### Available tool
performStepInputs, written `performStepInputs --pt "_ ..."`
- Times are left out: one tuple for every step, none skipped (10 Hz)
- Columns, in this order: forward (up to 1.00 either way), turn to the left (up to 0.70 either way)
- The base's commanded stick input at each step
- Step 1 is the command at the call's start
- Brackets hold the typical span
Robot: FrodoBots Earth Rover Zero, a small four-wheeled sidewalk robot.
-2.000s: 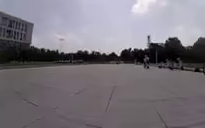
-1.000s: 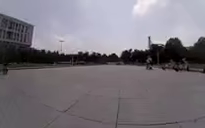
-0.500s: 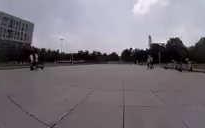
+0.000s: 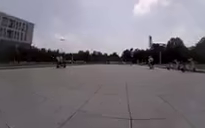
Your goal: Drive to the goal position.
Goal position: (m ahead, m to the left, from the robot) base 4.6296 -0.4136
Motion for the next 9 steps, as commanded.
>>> performStepInputs --pt "0.7 -0.14" --pt "0.7 -0.14" --pt "0.7 -0.14" --pt "0.7 0.0" --pt "0.7 0.0" --pt "0.7 0.0" --pt "0.7 0.0" --pt "0.7 0.0" --pt "0.7 0.0"
